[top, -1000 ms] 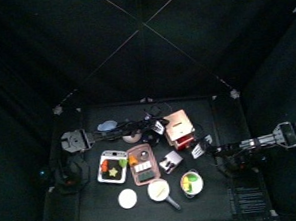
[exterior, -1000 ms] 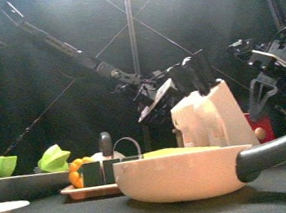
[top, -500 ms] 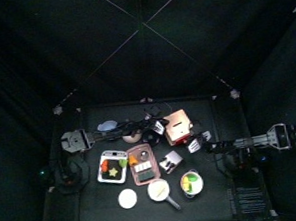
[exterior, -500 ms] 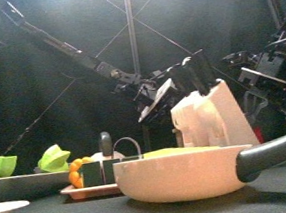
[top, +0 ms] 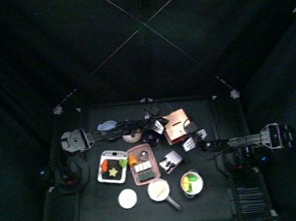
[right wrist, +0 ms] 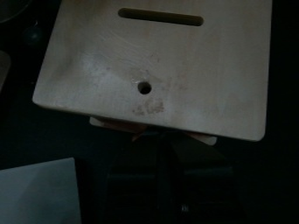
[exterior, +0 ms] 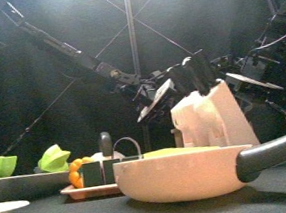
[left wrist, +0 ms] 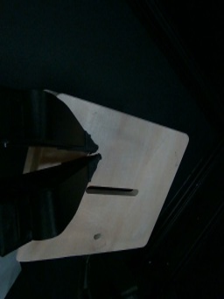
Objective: Close drawer
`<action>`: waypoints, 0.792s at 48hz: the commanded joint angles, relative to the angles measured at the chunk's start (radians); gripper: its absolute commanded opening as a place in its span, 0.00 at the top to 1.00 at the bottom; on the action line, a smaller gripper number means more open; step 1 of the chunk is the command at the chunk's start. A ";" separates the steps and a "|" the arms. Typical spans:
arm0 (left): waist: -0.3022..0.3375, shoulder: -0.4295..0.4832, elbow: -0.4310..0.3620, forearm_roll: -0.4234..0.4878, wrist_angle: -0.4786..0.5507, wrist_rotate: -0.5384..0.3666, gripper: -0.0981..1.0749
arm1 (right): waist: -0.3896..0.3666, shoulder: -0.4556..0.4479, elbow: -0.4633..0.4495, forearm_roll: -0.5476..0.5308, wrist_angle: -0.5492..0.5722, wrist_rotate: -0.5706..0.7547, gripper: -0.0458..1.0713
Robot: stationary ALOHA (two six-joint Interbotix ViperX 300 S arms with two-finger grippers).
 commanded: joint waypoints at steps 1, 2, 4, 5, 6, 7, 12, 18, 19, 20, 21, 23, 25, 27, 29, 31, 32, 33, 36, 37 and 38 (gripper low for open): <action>-0.002 -0.040 -0.008 0.006 -0.011 0.002 0.42 | 0.002 -0.031 -0.025 0.002 0.000 -0.005 0.73; -0.002 -0.044 -0.006 0.008 -0.014 0.002 0.42 | 0.006 -0.037 -0.026 0.003 0.000 -0.005 0.73; -0.002 -0.055 -0.002 0.011 -0.026 0.002 0.42 | 0.020 -0.052 -0.026 0.008 -0.002 -0.005 0.73; -0.002 -0.061 0.000 0.012 -0.034 0.002 0.42 | 0.026 -0.060 -0.026 0.011 -0.002 -0.005 0.73; -0.002 -0.066 0.003 0.014 -0.041 0.002 0.42 | 0.035 -0.072 -0.026 0.014 -0.003 -0.006 0.73; -0.002 -0.072 0.006 0.015 -0.049 0.002 0.42 | 0.041 -0.080 -0.028 0.014 -0.003 -0.006 0.73; -0.002 -0.100 0.026 0.021 -0.083 0.002 0.42 | 0.072 -0.114 -0.021 0.014 -0.005 -0.006 0.73; -0.005 -0.133 0.058 0.035 -0.095 0.003 0.42 | 0.112 -0.144 -0.009 0.014 -0.005 -0.006 0.73; -0.008 -0.140 0.064 0.041 -0.098 0.003 0.42 | 0.117 -0.147 -0.008 0.014 -0.003 -0.006 0.73; -0.011 -0.147 0.071 0.049 -0.103 0.003 0.42 | 0.120 -0.150 -0.006 0.014 -0.005 -0.006 0.73; -0.012 -0.153 0.077 0.060 -0.107 0.003 0.42 | 0.123 -0.152 -0.005 0.014 -0.005 -0.006 0.73; -0.017 -0.166 0.087 0.084 -0.121 0.003 0.42 | 0.127 -0.155 0.000 0.012 -0.005 -0.006 0.73; -0.021 -0.176 0.100 0.110 -0.140 0.002 0.42 | 0.130 -0.155 0.002 0.012 -0.003 -0.006 0.73; -0.026 -0.184 0.110 0.135 -0.155 0.002 0.42 | 0.132 -0.156 0.002 0.012 -0.003 -0.006 0.73; -0.031 -0.193 0.117 0.153 -0.160 0.002 0.42 | 0.133 -0.156 0.002 0.012 -0.005 -0.006 0.73; -0.034 -0.204 0.129 0.166 -0.161 0.002 0.42 | 0.137 -0.158 0.000 0.014 -0.005 -0.006 0.73; -0.037 -0.207 0.133 0.167 -0.161 0.002 0.42 | 0.138 -0.158 -0.002 0.014 -0.005 -0.006 0.73; -0.037 -0.212 0.138 0.169 -0.161 0.002 0.42 | 0.140 -0.158 0.000 0.015 -0.005 -0.005 0.73; -0.041 -0.227 0.155 0.170 -0.161 0.002 0.42 | 0.147 -0.160 -0.005 0.025 -0.006 0.006 0.73; -0.043 -0.233 0.161 0.170 -0.161 0.002 0.42 | 0.150 -0.158 -0.006 0.032 -0.008 0.006 0.73; -0.044 -0.241 0.173 0.172 -0.161 0.003 0.42 | 0.155 -0.158 -0.008 0.041 -0.011 0.006 0.73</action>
